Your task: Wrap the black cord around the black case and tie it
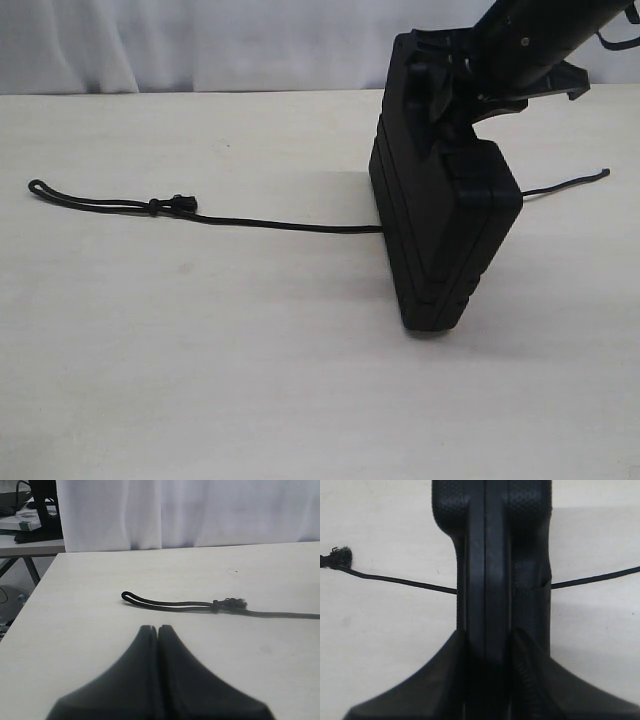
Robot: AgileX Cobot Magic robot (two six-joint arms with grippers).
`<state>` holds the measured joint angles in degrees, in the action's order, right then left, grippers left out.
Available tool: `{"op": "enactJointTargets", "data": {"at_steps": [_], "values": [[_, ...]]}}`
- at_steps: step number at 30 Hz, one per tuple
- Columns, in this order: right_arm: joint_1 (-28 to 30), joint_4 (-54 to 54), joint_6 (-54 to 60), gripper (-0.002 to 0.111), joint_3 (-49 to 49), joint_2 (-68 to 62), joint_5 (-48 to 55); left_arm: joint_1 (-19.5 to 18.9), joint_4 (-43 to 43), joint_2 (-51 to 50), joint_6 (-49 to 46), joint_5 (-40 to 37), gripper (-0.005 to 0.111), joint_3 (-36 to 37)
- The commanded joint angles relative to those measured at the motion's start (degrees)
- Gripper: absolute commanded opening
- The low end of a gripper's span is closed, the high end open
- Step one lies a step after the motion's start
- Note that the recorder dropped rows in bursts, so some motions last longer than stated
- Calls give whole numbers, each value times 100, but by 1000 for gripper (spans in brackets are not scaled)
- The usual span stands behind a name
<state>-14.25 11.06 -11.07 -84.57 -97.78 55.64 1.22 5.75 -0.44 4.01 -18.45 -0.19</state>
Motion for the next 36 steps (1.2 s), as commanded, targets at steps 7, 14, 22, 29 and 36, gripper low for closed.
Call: {"op": "enactJointTargets", "data": {"at_steps": [7,14,22,29,36], "values": [[14,195,16,4,27,60,-11,-15,-42,44,18,76,0,19],[14,195,16,4,27,60,-11,-15,858,44,-162,293,0,19],[14,195,16,4,27,60,-11,-15,-2062,44,1114,3900,0,19],[14,195,16,4,27,60,-11,-15,-2147,44,1131,7087,0,19],[14,195,16,4,27,60,-11,-15,-1838,44,1803,7281,0,5]]}}
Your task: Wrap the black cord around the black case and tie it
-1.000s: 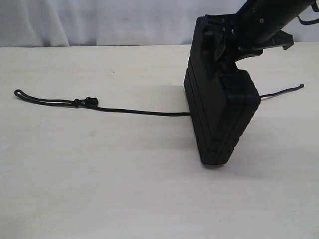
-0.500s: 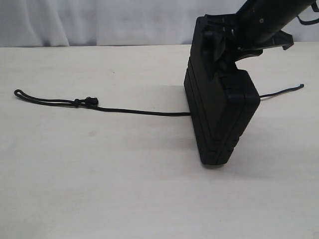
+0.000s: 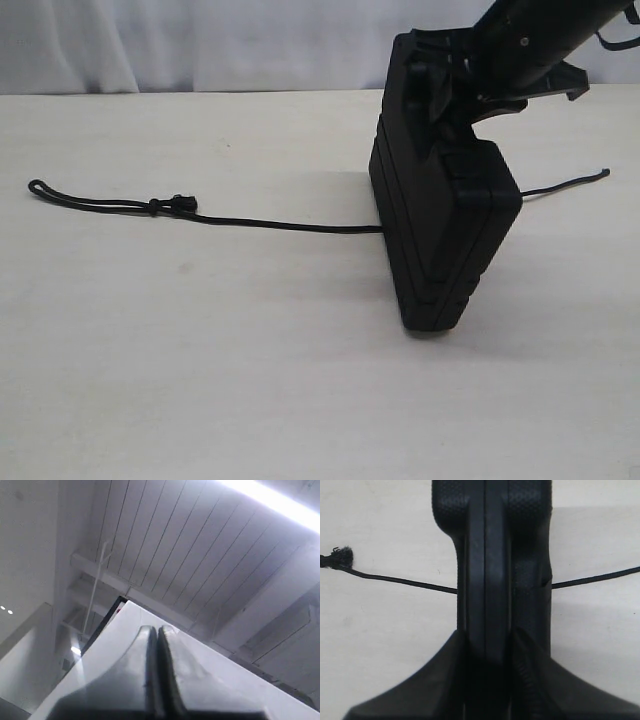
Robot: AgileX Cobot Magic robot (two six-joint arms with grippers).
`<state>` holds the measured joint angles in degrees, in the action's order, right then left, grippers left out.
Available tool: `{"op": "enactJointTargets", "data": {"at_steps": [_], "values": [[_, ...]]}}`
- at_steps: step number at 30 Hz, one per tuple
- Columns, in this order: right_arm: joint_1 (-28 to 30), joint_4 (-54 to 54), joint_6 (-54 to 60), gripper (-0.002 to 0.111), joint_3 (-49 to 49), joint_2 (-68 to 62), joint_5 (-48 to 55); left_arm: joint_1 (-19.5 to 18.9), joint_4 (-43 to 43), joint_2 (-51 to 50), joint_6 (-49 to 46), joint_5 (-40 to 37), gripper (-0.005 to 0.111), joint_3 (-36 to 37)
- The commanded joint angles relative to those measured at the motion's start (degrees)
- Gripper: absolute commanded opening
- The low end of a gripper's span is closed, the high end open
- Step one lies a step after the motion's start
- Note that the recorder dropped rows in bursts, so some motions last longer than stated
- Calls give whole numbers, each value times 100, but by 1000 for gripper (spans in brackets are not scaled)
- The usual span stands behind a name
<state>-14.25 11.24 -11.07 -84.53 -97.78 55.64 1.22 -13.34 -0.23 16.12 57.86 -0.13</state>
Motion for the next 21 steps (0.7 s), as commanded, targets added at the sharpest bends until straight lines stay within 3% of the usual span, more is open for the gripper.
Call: {"op": "enactJointTargets", "data": {"at_steps": [1,6,12,15,18,21], "values": [[14,177,16,4,23,60,-11,-15,72,23,789,-718,0,-78],[14,177,16,4,23,60,-24,-15,109,-183,816,-3480,0,-1002],[14,177,16,4,23,60,-24,-15,1755,-1587,1084,-4185,0,-2242],[14,177,16,4,23,60,-35,-15,2614,-2330,1637,-5427,0,-2906],[14,177,16,4,23,60,-35,-15,2679,-3191,1560,-6655,0,-3497],[14,177,16,4,23,60,-35,22,2587,-4080,886,-7326,0,-3838]]}}
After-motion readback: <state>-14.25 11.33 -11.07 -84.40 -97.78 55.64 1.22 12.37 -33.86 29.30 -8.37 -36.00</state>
